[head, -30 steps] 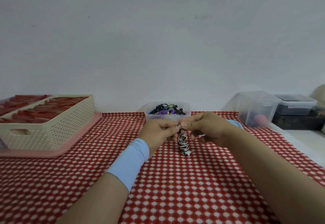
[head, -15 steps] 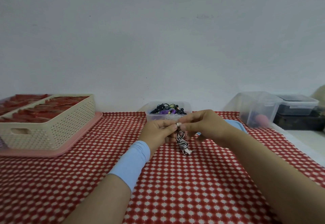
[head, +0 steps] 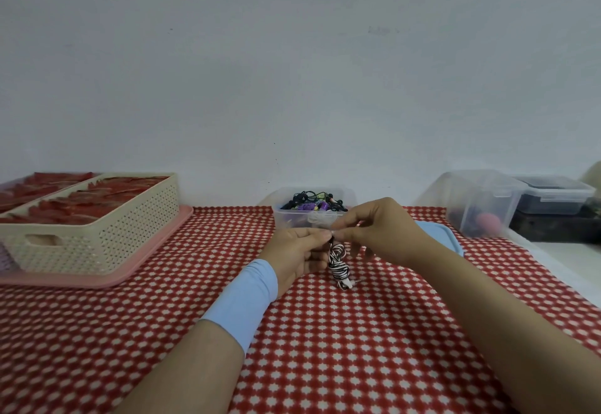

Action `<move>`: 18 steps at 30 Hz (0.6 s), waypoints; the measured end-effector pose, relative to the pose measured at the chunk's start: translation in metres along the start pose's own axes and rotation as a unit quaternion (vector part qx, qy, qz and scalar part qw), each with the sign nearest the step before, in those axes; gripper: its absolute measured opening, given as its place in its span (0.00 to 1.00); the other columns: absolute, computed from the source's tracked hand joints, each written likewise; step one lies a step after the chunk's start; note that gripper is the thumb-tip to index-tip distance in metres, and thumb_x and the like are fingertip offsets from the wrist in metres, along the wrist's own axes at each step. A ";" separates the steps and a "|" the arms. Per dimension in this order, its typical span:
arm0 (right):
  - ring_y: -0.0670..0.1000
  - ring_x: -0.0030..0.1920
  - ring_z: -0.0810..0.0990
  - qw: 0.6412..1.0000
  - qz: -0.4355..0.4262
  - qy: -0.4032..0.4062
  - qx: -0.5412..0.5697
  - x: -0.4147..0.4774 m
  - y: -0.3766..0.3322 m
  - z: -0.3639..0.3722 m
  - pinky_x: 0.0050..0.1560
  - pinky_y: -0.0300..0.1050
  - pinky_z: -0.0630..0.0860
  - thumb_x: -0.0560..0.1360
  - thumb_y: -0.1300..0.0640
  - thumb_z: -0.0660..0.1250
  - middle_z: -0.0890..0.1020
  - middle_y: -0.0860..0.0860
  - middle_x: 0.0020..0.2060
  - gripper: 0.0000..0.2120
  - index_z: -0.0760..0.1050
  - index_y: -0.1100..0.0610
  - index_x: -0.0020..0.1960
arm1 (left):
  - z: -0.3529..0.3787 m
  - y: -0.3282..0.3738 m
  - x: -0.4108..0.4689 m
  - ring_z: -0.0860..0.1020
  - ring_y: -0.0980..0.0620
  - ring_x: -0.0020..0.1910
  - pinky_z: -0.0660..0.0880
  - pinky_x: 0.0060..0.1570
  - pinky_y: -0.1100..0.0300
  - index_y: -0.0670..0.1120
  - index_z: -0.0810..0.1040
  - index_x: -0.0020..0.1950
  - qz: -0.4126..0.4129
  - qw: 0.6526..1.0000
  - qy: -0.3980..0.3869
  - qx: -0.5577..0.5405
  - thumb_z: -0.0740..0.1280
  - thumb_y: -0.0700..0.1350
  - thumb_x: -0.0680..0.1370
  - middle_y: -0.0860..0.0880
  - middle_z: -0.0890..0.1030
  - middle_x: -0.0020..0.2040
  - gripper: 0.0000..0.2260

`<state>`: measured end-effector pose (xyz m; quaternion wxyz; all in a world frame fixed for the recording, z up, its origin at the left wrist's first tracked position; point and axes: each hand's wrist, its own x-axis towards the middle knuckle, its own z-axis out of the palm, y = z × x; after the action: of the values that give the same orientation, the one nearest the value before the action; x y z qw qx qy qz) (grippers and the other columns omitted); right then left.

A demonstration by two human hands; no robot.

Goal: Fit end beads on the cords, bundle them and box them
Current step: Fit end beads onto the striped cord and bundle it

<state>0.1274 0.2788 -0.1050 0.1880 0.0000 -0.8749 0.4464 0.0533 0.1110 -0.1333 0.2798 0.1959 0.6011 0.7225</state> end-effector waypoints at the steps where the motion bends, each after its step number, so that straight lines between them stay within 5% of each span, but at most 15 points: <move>1: 0.48 0.31 0.81 1.000 0.000 0.000 0.001 0.000 0.000 0.001 0.31 0.39 0.77 0.73 0.62 0.77 0.87 0.50 0.35 0.04 0.87 0.53 0.43 | 0.000 0.000 0.000 0.77 0.54 0.30 0.77 0.29 0.65 0.39 0.82 0.49 -0.002 1.000 0.000 0.001 0.67 0.38 0.79 0.46 0.80 0.36 0.05; 12: 0.45 0.29 0.79 1.000 0.007 -0.012 -0.008 -0.002 -0.004 -0.001 0.31 0.41 0.78 0.73 0.61 0.77 0.84 0.44 0.29 0.04 0.88 0.53 0.45 | -0.002 -0.001 0.001 0.76 0.55 0.30 0.76 0.29 0.65 0.39 0.82 0.49 -0.011 1.000 -0.003 -0.010 0.68 0.39 0.79 0.45 0.80 0.38 0.05; 18: 0.51 0.36 0.83 0.995 0.045 -0.059 0.067 -0.006 -0.010 -0.007 0.32 0.44 0.79 0.76 0.58 0.74 0.88 0.52 0.42 0.05 0.87 0.55 0.50 | -0.004 -0.003 0.001 0.76 0.56 0.31 0.77 0.31 0.66 0.40 0.83 0.50 0.002 1.000 -0.013 -0.029 0.67 0.39 0.79 0.48 0.81 0.37 0.05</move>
<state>0.1366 0.2768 -0.0954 0.1159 -0.0004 -0.8515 0.5114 0.0509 0.1089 -0.1366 0.2922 0.1985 0.5761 0.7371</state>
